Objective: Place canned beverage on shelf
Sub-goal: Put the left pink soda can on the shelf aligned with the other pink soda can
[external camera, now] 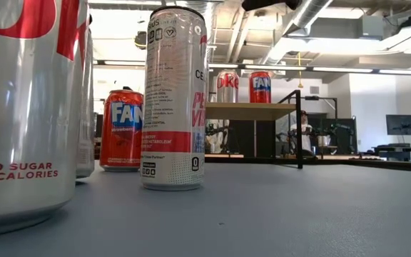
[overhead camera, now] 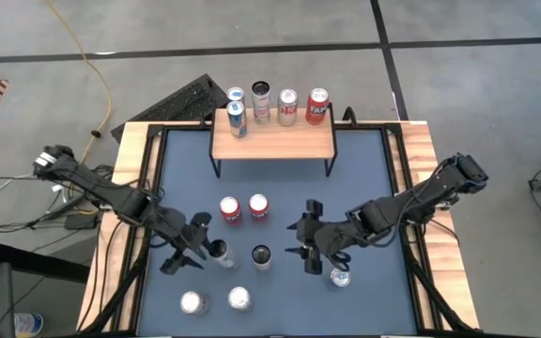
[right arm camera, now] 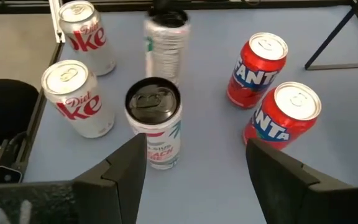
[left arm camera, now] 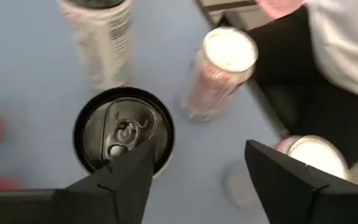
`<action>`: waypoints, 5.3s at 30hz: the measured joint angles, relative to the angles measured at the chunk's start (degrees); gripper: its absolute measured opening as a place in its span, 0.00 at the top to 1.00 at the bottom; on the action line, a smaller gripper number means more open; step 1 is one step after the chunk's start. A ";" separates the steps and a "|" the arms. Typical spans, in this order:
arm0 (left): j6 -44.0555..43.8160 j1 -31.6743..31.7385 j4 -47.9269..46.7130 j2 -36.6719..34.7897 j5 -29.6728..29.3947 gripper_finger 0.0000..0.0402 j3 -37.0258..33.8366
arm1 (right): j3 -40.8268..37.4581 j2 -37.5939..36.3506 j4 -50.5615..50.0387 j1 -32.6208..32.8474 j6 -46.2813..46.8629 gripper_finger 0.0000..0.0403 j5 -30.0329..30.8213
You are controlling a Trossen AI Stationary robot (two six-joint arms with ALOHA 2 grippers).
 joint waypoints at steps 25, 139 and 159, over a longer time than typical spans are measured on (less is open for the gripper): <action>-5.99 0.77 16.66 -3.46 -20.46 0.34 -19.24 | 0.00 0.01 0.01 1.50 2.54 0.37 -0.17; 78.78 -19.87 -33.36 40.04 -88.06 0.42 8.70 | -0.02 0.04 -1.92 3.96 4.92 0.37 -0.47; 90.69 -22.99 -18.88 40.22 -81.89 0.38 8.22 | -0.02 0.04 -1.87 3.80 4.46 0.37 -0.39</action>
